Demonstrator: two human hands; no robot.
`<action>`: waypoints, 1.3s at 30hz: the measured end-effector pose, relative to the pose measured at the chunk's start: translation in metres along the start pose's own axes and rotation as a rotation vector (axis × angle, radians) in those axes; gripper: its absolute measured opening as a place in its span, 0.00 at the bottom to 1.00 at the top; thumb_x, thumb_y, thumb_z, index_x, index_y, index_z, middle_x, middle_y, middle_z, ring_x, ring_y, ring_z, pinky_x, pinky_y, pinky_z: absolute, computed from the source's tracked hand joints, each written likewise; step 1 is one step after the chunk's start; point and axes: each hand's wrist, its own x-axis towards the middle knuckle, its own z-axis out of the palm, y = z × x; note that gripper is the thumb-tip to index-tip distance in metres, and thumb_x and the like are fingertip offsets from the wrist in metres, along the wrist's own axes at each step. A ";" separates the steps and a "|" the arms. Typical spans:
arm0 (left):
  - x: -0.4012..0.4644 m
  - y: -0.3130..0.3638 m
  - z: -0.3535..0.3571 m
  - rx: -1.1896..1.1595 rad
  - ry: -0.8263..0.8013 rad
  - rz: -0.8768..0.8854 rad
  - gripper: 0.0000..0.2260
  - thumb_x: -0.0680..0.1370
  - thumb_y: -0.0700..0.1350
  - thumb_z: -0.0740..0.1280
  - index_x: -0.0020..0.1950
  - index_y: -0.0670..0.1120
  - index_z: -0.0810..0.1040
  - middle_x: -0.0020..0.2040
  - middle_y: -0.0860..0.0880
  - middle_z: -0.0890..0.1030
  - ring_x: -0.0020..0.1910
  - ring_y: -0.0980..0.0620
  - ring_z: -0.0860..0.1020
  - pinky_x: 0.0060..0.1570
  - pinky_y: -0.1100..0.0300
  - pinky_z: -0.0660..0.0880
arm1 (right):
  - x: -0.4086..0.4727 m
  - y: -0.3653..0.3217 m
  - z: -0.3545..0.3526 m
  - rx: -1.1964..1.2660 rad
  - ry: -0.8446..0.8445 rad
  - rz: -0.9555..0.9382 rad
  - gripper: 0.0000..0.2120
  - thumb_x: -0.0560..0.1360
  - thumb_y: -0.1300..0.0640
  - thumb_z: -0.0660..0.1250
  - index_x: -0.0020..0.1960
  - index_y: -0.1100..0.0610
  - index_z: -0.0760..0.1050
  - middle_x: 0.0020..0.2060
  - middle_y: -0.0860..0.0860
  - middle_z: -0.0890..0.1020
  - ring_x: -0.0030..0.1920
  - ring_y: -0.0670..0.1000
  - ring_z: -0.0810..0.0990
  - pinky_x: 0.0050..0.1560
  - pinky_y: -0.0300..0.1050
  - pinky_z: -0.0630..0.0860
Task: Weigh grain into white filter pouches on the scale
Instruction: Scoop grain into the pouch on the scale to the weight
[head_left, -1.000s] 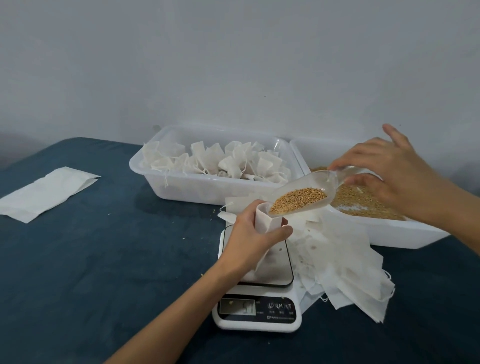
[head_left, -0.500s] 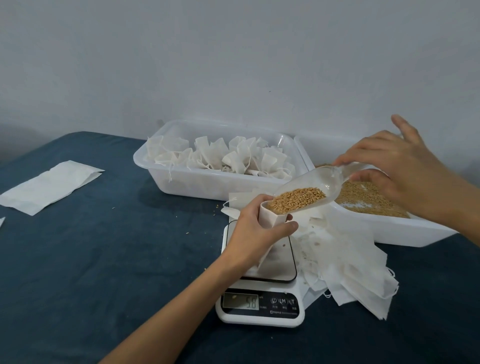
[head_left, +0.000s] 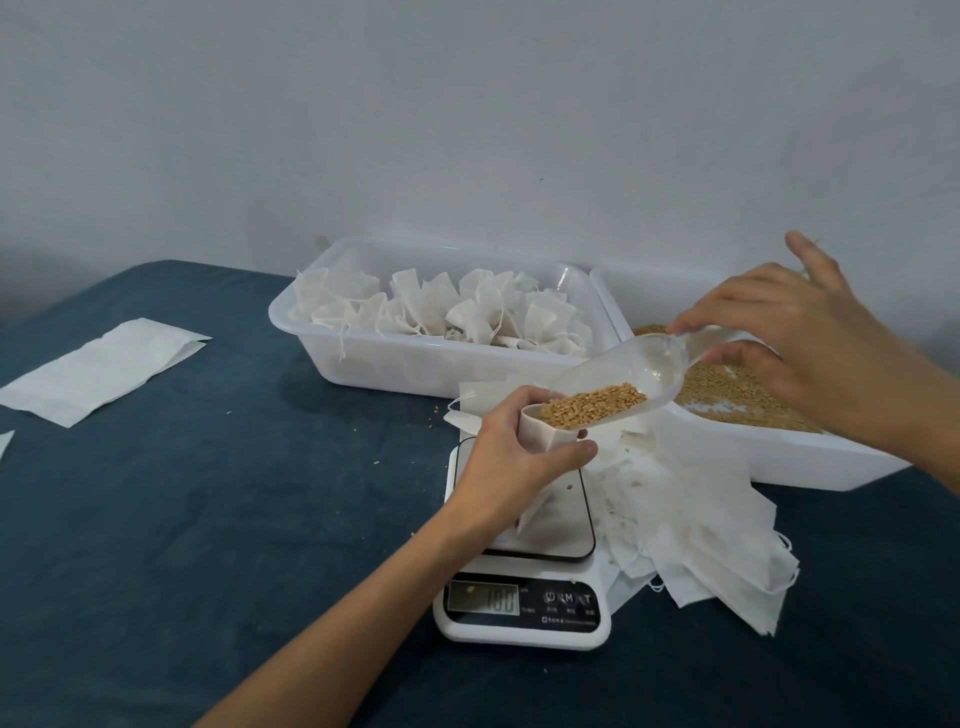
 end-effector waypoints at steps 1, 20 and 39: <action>0.000 0.000 0.000 0.006 0.000 0.000 0.18 0.75 0.39 0.79 0.62 0.46 0.79 0.53 0.55 0.88 0.50 0.61 0.85 0.46 0.71 0.77 | 0.000 0.000 0.000 -0.001 -0.001 0.001 0.16 0.72 0.64 0.75 0.58 0.54 0.82 0.49 0.51 0.83 0.55 0.61 0.80 0.76 0.67 0.49; 0.001 0.006 -0.007 0.044 -0.029 -0.034 0.25 0.68 0.46 0.82 0.63 0.55 0.79 0.62 0.49 0.85 0.59 0.45 0.84 0.66 0.41 0.78 | 0.003 -0.002 -0.001 -0.051 0.055 -0.021 0.14 0.71 0.63 0.74 0.57 0.55 0.83 0.48 0.52 0.83 0.54 0.62 0.80 0.76 0.70 0.48; 0.000 0.012 -0.008 -0.038 -0.077 -0.108 0.25 0.72 0.35 0.80 0.66 0.47 0.78 0.59 0.39 0.85 0.58 0.41 0.85 0.66 0.44 0.78 | 0.004 -0.002 0.002 -0.085 0.080 -0.055 0.16 0.71 0.64 0.74 0.58 0.54 0.82 0.48 0.52 0.83 0.54 0.61 0.79 0.76 0.70 0.48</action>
